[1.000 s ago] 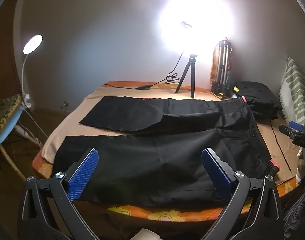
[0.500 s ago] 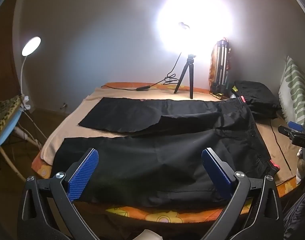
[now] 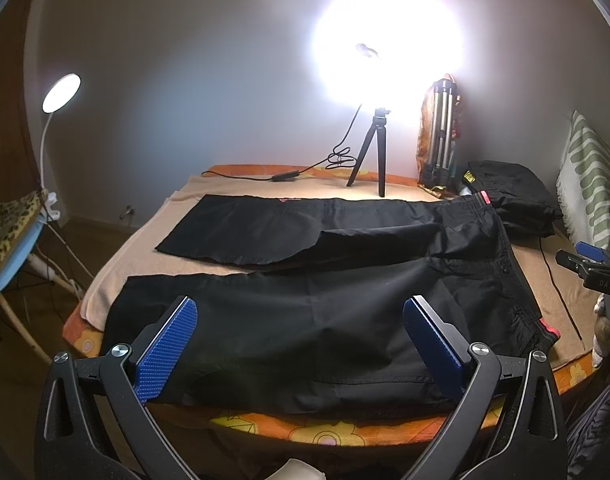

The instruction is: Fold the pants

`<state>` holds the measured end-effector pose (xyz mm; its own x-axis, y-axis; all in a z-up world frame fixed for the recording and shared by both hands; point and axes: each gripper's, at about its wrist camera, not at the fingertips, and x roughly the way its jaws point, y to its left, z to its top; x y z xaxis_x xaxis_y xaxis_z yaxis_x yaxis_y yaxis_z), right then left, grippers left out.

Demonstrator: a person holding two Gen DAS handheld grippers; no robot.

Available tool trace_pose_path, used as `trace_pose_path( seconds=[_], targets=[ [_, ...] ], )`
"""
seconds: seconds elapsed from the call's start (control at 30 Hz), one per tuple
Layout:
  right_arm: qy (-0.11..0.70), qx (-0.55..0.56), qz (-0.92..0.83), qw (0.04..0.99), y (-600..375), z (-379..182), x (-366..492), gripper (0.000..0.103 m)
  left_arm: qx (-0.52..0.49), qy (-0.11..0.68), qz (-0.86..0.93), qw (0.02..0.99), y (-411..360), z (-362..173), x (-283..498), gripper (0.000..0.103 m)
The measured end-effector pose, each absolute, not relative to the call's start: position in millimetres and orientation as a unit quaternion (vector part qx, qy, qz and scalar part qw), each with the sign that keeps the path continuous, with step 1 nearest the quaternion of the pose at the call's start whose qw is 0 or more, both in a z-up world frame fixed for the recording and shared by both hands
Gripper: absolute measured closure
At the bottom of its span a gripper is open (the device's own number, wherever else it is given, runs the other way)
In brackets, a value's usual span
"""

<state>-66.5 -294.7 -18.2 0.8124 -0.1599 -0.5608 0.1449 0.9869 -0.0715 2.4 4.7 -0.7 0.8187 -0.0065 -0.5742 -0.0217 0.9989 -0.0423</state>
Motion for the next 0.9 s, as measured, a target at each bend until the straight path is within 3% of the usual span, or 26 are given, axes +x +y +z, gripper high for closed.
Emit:
trace_pose_path(
  seconds=[0.9],
  targets=[
    [0.295,-0.013,-0.078,0.952,-292.3,-18.6,-67.6,0.000,-0.019,0.299,0.003,0.954,1.4,-0.4,2.8,0.000]
  ],
)
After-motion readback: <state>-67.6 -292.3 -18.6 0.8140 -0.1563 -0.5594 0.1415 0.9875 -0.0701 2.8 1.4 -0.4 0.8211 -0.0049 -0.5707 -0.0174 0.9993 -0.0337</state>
